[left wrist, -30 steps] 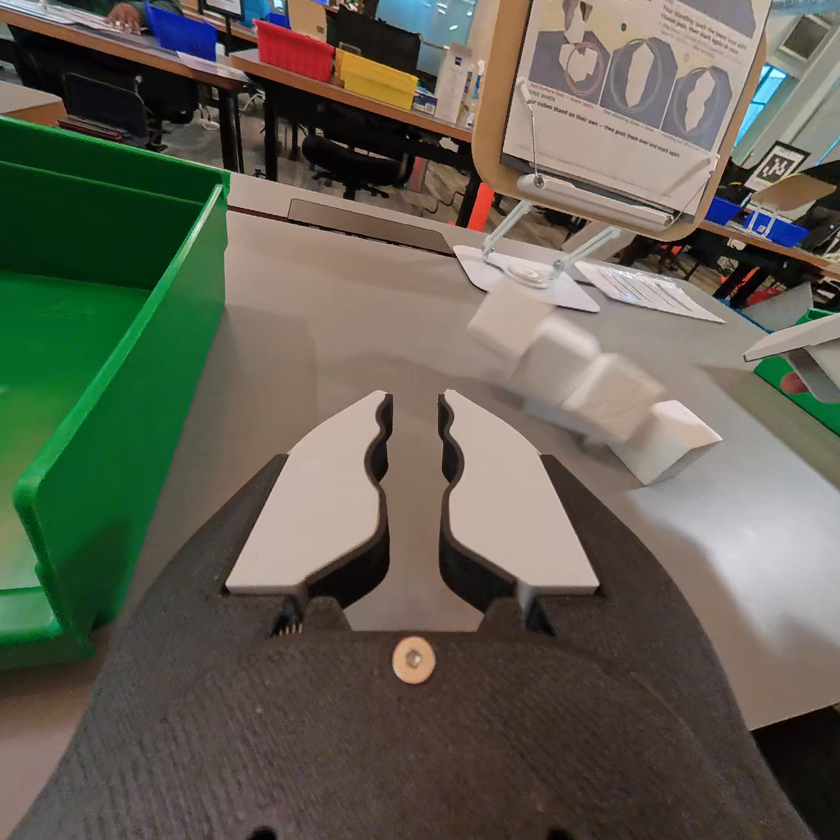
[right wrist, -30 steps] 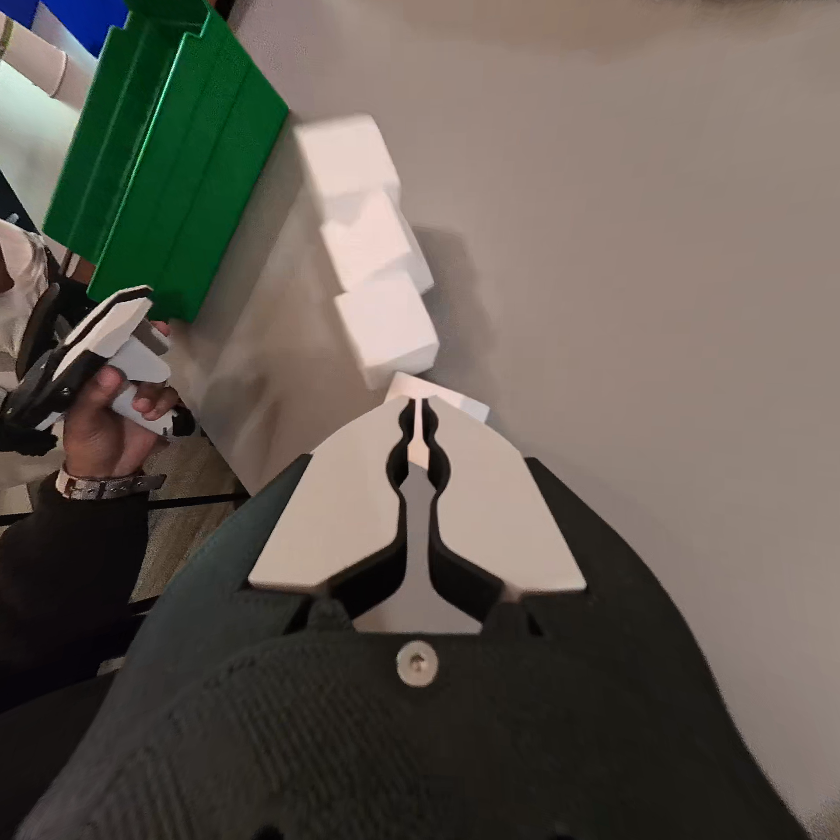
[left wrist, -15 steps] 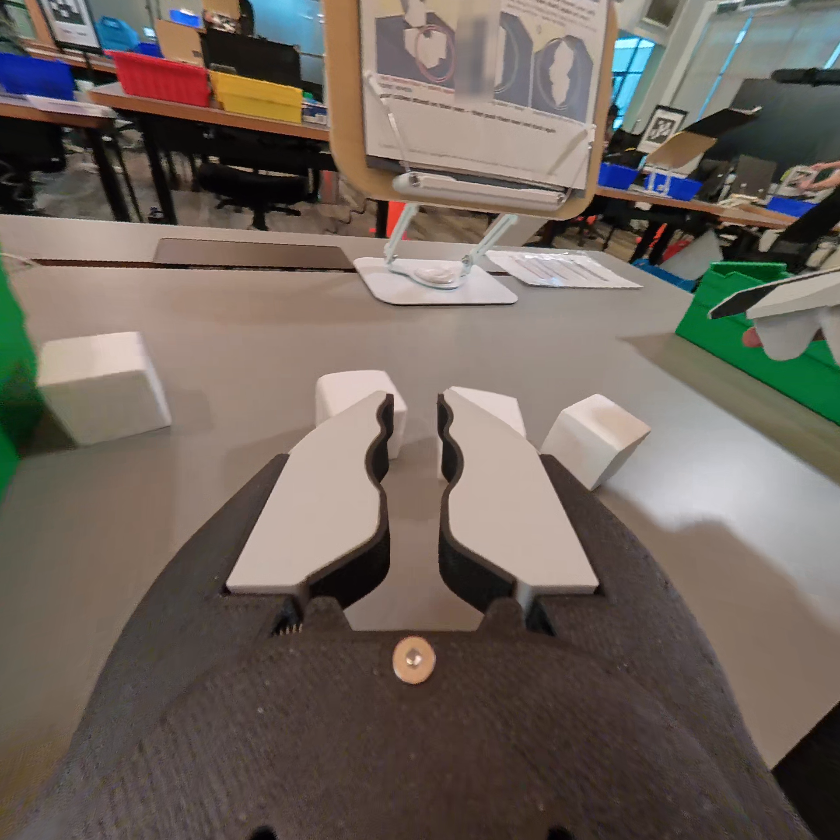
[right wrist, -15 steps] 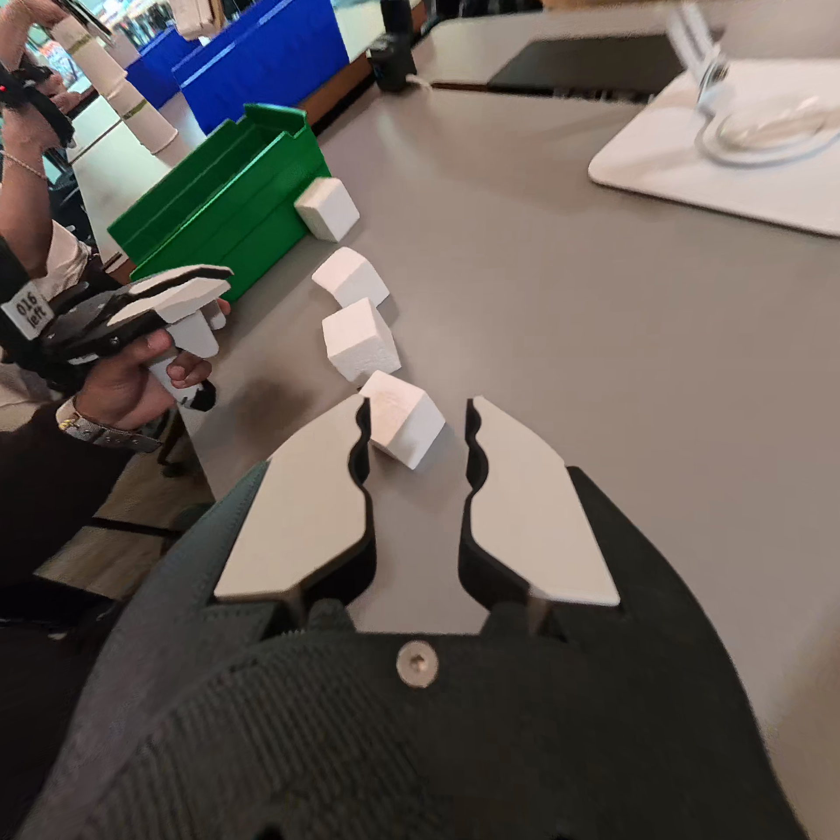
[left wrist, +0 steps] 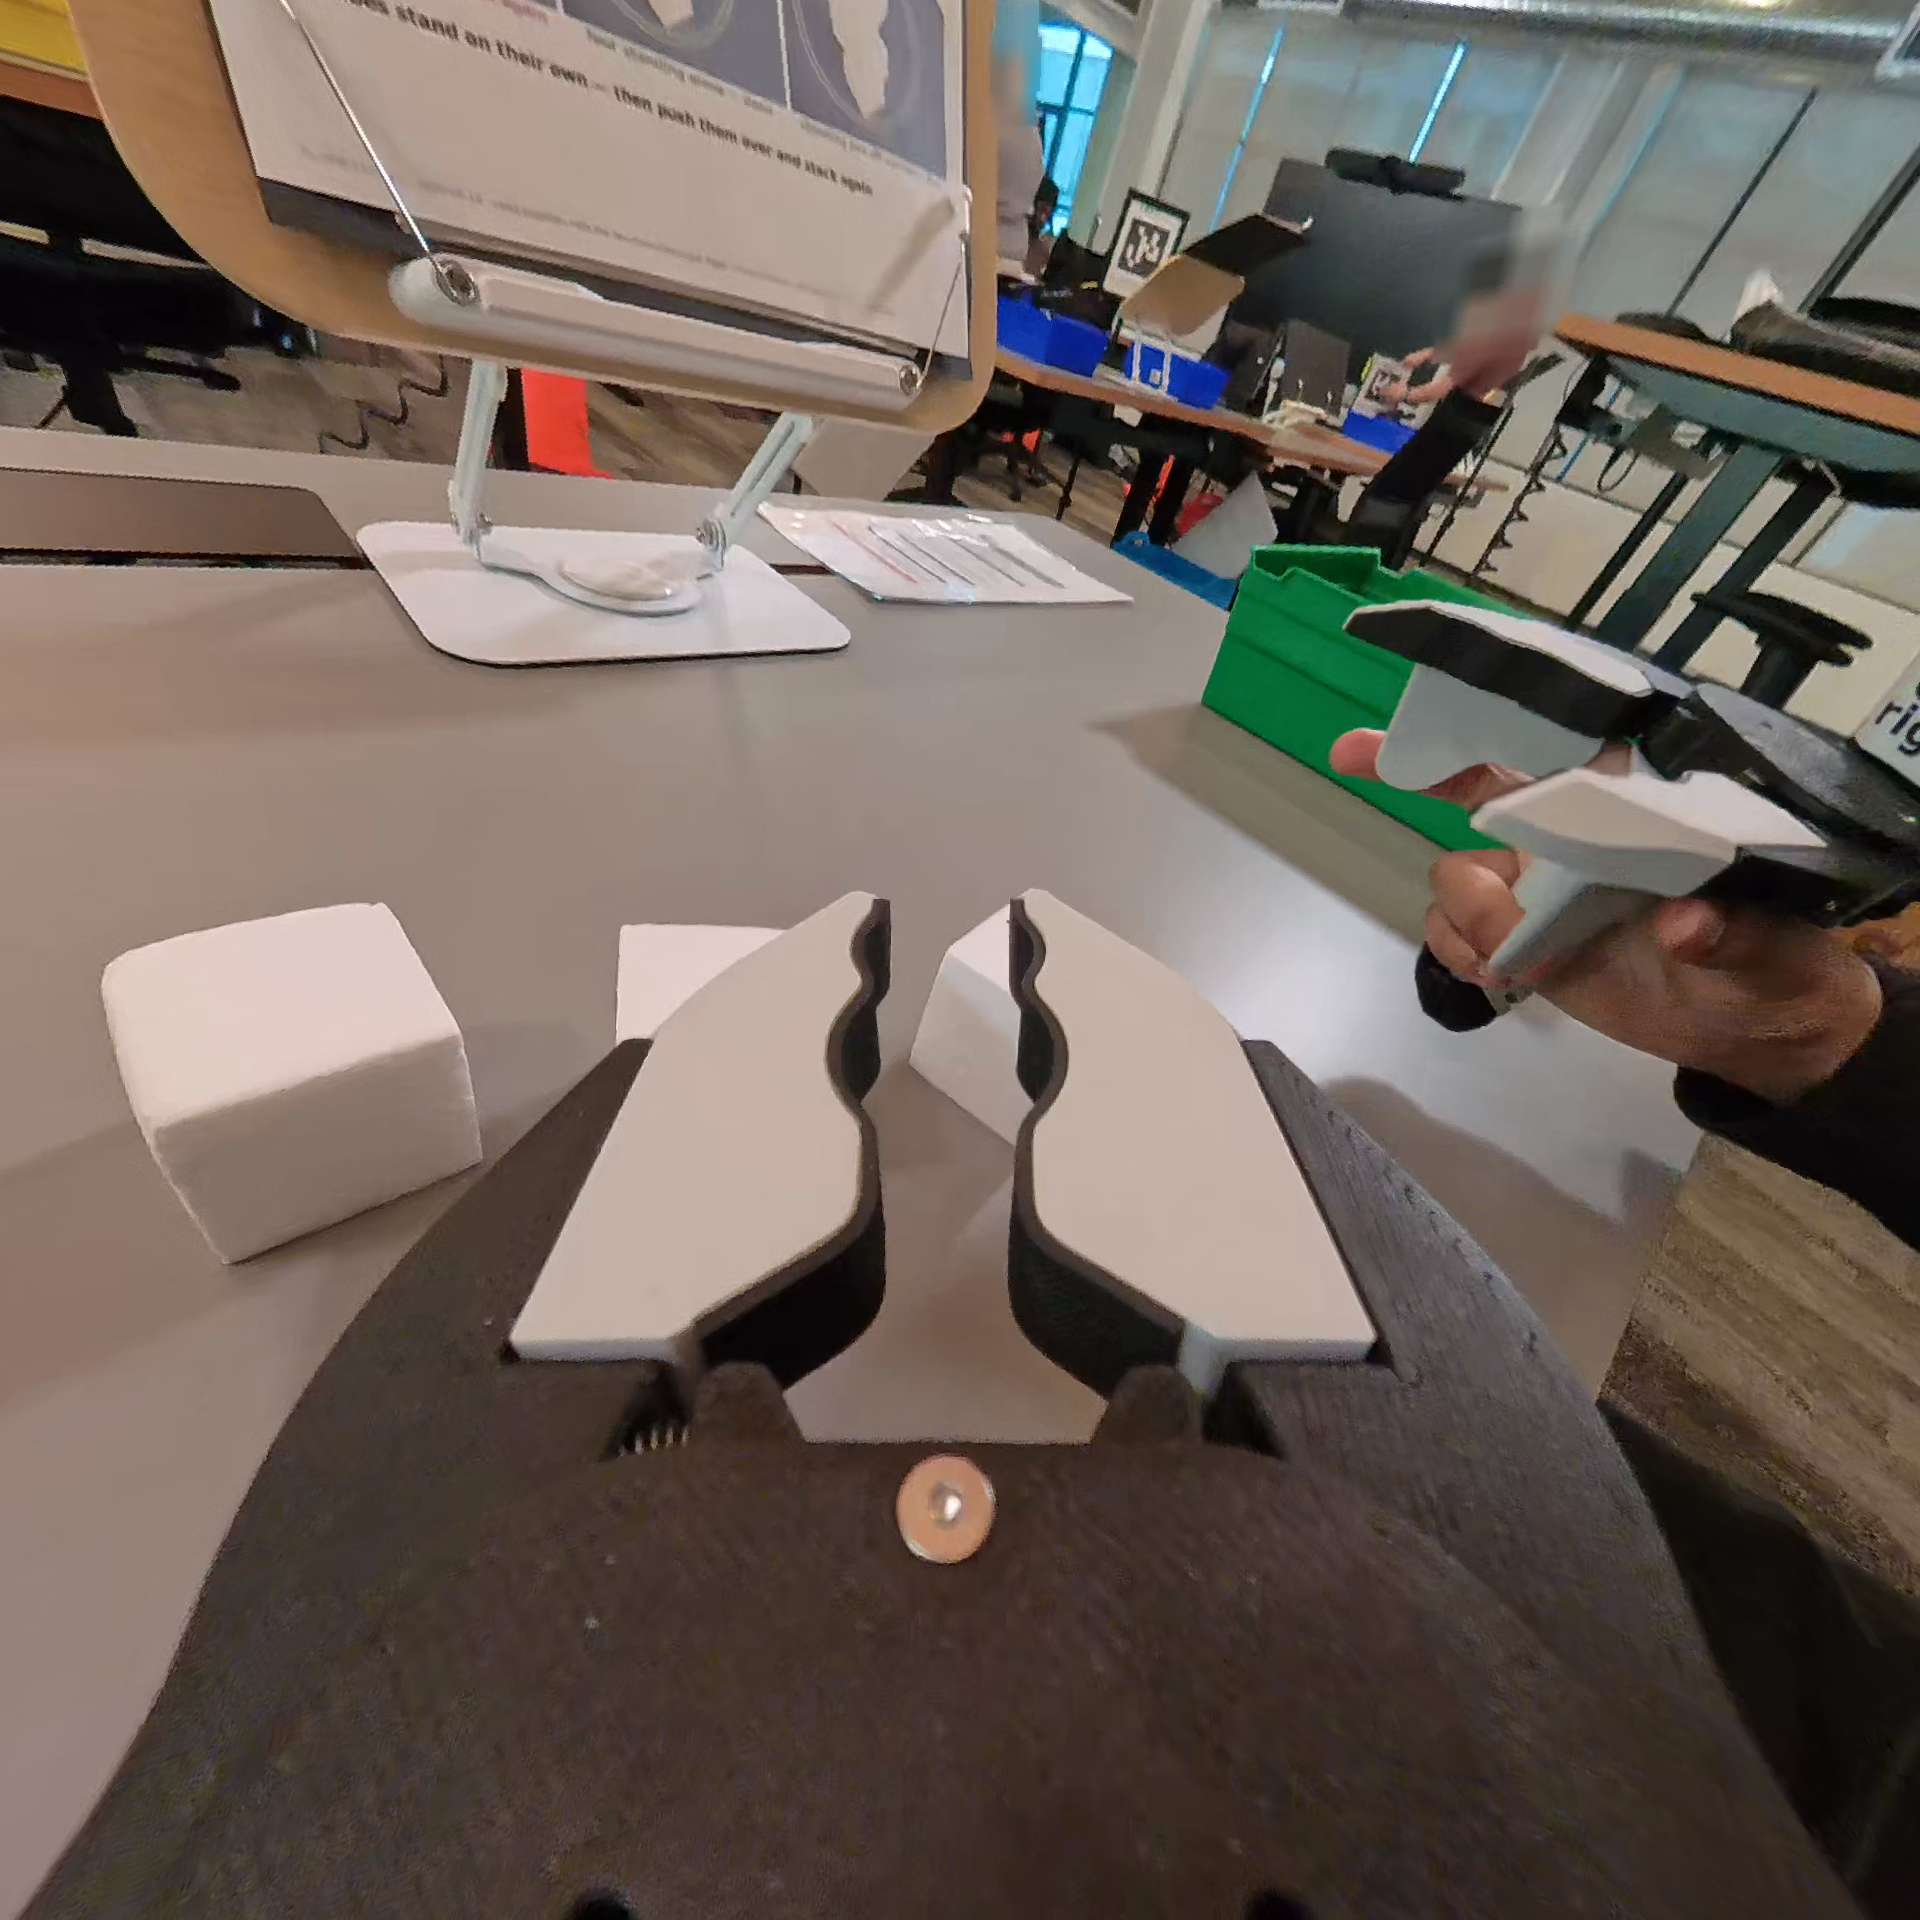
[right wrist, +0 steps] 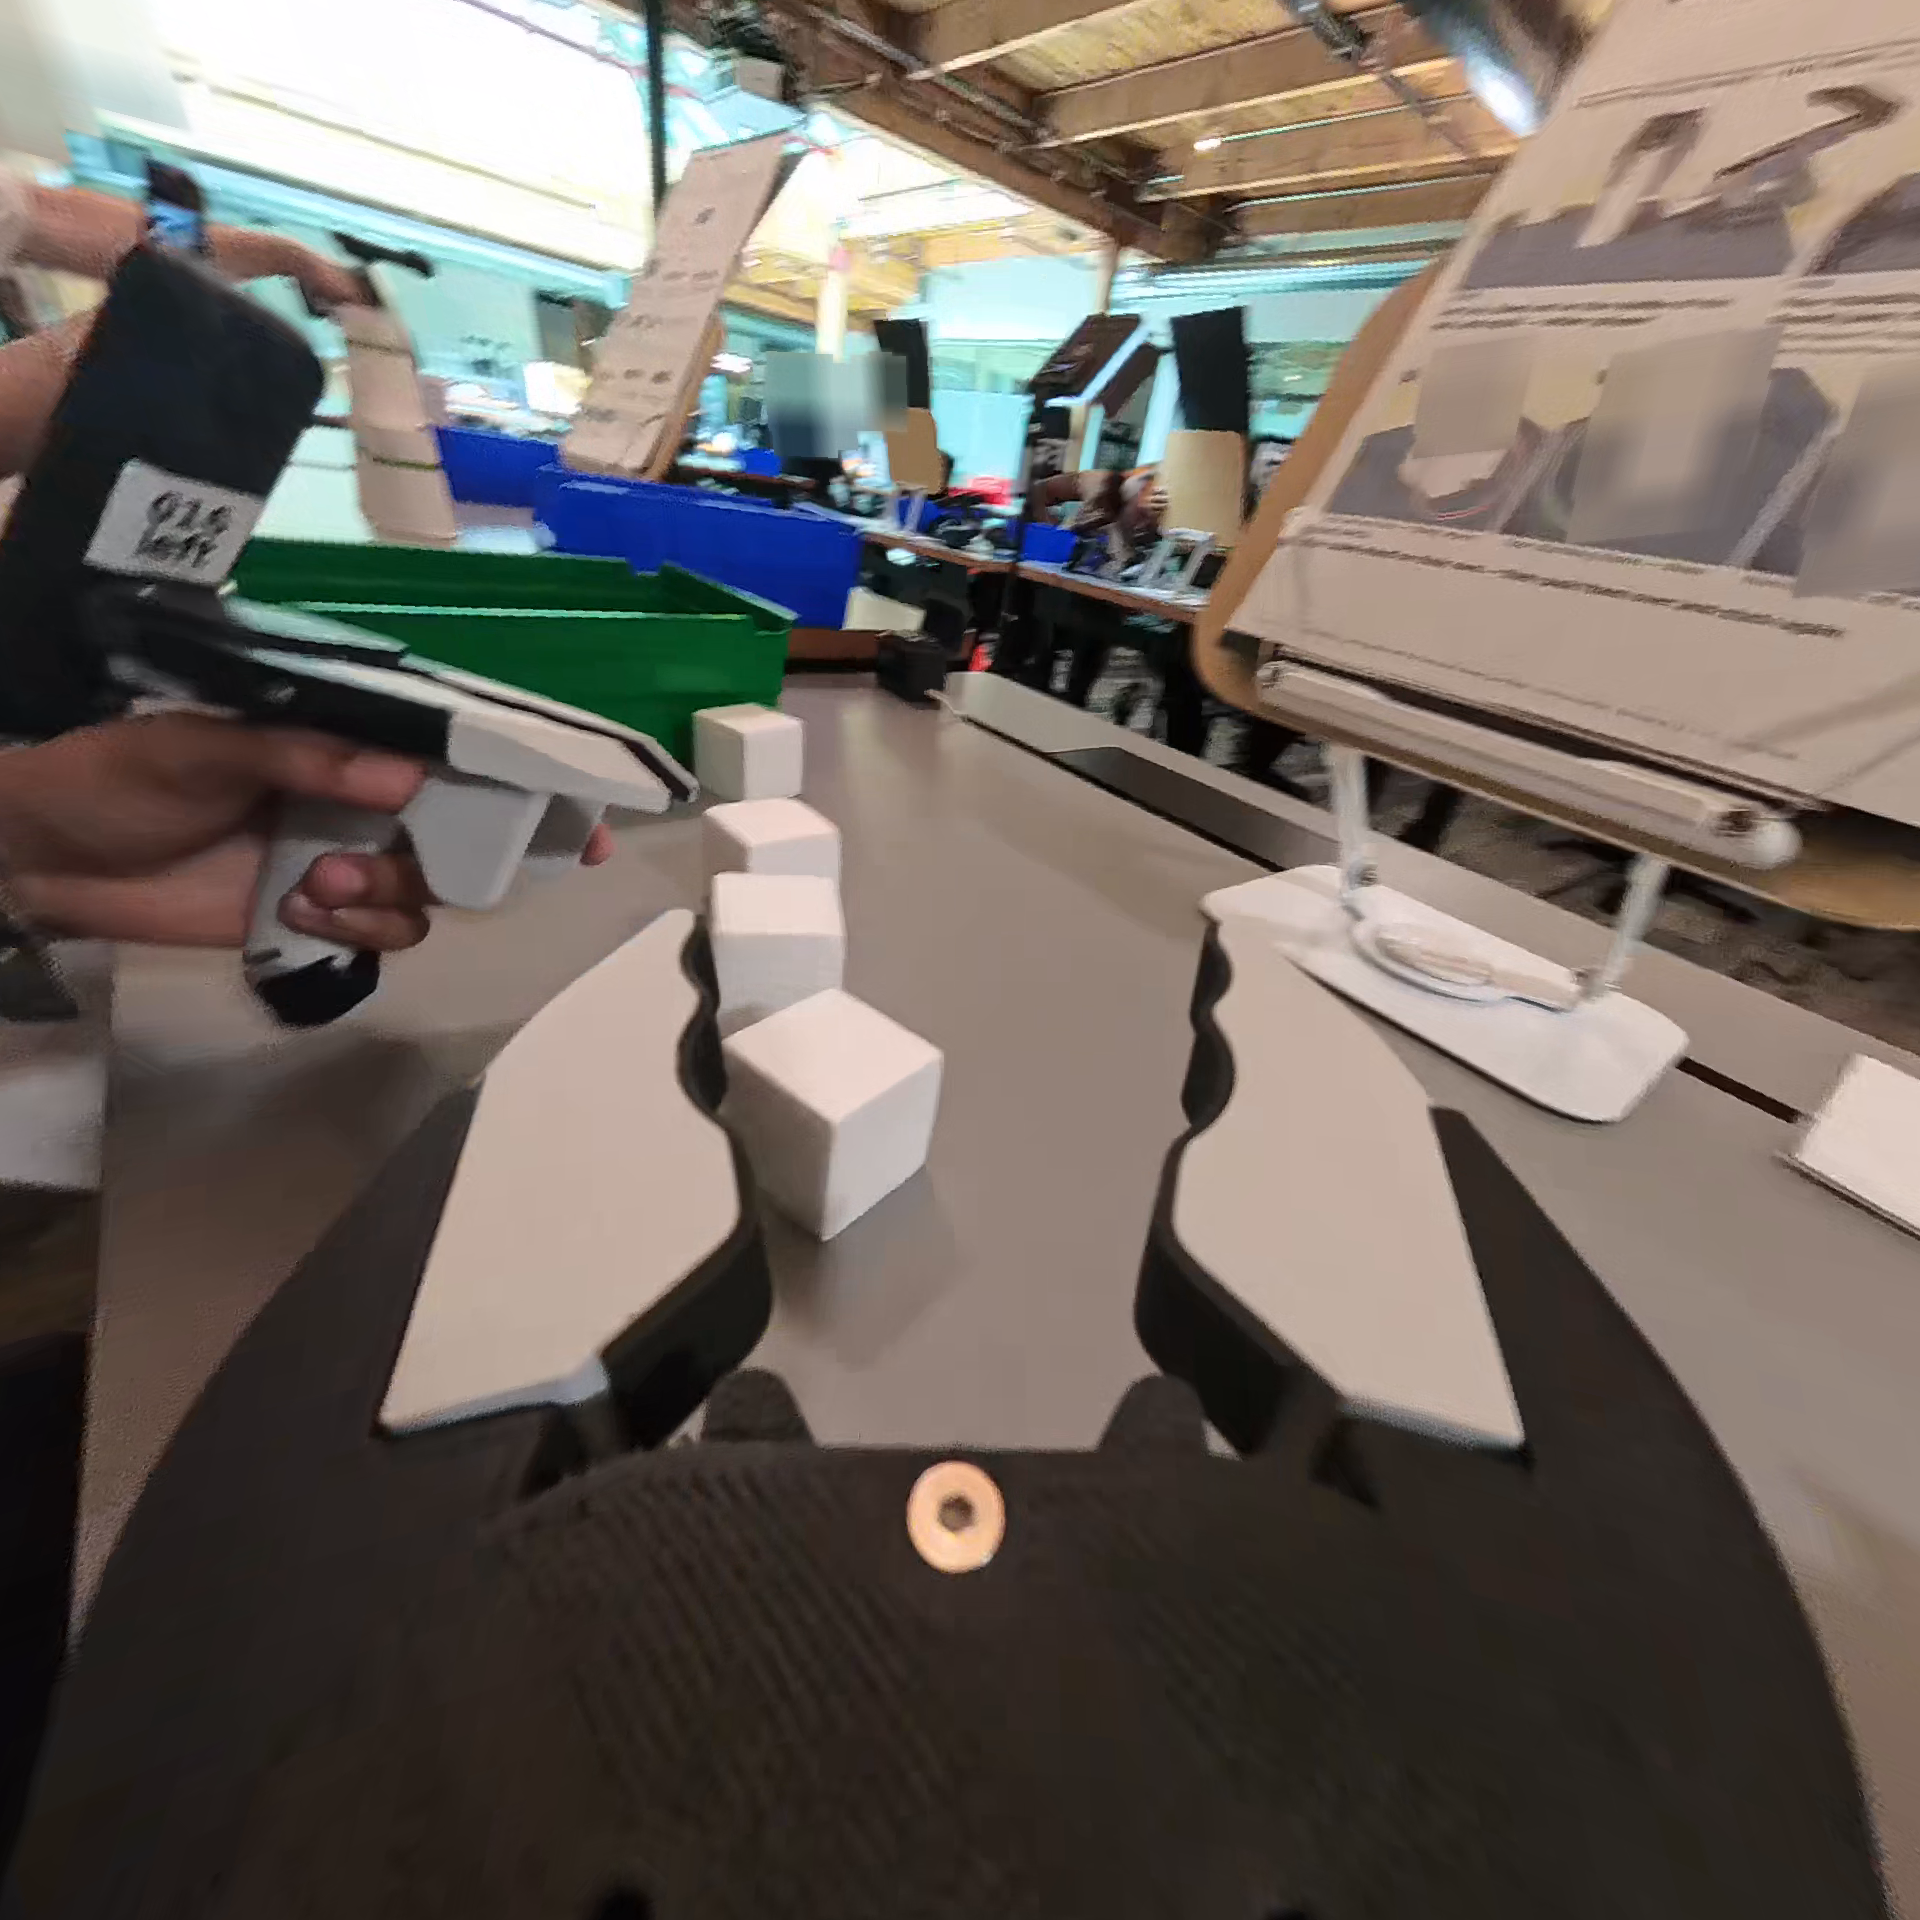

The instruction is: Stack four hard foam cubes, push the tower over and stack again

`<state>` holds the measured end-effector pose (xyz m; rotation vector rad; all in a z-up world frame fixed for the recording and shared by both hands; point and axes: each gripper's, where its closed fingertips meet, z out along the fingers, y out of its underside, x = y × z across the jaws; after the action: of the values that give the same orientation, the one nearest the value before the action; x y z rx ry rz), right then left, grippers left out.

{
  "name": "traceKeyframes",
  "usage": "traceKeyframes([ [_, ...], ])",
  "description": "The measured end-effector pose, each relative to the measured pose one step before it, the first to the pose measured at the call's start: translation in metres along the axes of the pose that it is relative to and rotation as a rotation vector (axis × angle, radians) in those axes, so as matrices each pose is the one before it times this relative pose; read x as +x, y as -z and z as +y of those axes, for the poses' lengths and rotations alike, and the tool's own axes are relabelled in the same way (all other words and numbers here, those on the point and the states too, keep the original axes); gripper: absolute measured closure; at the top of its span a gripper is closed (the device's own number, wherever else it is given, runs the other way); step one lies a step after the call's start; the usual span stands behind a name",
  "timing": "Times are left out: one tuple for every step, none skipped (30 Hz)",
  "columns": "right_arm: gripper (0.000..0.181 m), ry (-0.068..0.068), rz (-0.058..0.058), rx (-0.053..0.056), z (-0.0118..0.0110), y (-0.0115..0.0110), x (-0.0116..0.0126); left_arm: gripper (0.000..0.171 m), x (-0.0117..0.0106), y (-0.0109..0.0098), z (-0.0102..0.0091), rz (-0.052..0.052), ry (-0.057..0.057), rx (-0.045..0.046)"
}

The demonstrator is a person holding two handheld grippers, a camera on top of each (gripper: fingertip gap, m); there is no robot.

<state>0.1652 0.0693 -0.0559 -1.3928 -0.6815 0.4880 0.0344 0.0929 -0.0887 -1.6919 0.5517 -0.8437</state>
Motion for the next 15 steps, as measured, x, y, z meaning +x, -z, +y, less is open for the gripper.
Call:
traceKeyframes([
  [0.092, 0.004, -0.0484, -0.0118, 0.00393, -0.00317, -0.00808, 0.149, -0.00117, 0.00171, 0.0023, -0.0035, -0.0025, -0.00884],
  [0.092, -0.0026, -0.0299, -0.0157, 0.0036, -0.00423, -0.0051, 0.149, -0.00187, 0.0026, 0.00207, -0.0047, 0.0016, -0.0075],
  [0.091, -0.0067, -0.0233, -0.0144, 0.00256, -0.00422, -0.00355, 0.148, -0.00209, 0.0032, 0.00191, -0.0044, 0.0062, -0.00651],
  [0.09, -0.014, -0.0236, -0.0022, 0.00094, -0.00377, -0.0031, 0.148, -0.00234, 0.00381, 0.0015, -0.0038, 0.0105, -0.00437],
  [0.085, -0.0269, -0.0327, 0.018, -0.00186, -0.00272, -0.00386, 0.147, -0.0022, 0.00434, 0.00122, -0.0015, 0.0143, -0.00408],
  [0.081, -0.0413, -0.0387, 0.0369, -0.0041, -0.00181, -0.004, 0.145, -0.00185, 0.0045, 0.00108, 0.0021, 0.0144, -0.00404],
  [0.08, -0.0524, -0.035, 0.0383, -0.0042, -0.00166, -0.00228, 0.143, -0.00093, 0.00451, 0.00023, 0.008, 0.0079, 0.00101],
  [0.079, -0.0533, -0.0237, 0.0228, -0.00204, -0.00218, 0.00033, 0.141, -0.0015, 0.0041, -0.00079, 0.0055, 0.0006, 0.00593],
  [0.078, -0.0377, -0.0183, 0.0024, 0.00055, -0.00272, 0.00178, 0.141, -0.0034, 0.00331, -0.00114, -0.0065, -0.004, 0.00736],
  [0.079, -0.0241, -0.0142, -0.0119, 0.00267, -0.00284, 0.00261, 0.138, -0.00499, 0.00238, -0.0014, -0.0147, -0.0045, 0.0095],
  [0.08, -0.0155, -0.0152, -0.0182, 0.00382, -0.0029, 0.00252, 0.136, -0.00549, 0.00108, -0.00134, -0.0169, -0.0031, 0.00916],
  [0.08, -0.0089, -0.009, -0.0201, 0.00459, -0.00279, 0.00333, 0.134, -0.00518, -0.00008, -0.00132, -0.0138, -0.0027, 0.00546],
  [0.08, -0.0066, -0.0047, -0.0208, 0.00483, -0.00288, 0.00359, 0.133, -0.00379, -0.00127, -0.00141, -0.0059, -0.0041, 0.0016],
  [0.08, -0.0071, -0.0119, -0.0189, 0.00408, -0.00331, 0.00247, 0.131, -0.00272, -0.0026, -0.00159, -0.0017, -0.0042, -0.00337],
  [0.08, -0.0039, -0.0151, -0.0148, 0.00281, -0.0039, 0.00177, 0.129, -0.00228, -0.0035, -0.00133, -0.0014, -0.0053, -0.00557],
])
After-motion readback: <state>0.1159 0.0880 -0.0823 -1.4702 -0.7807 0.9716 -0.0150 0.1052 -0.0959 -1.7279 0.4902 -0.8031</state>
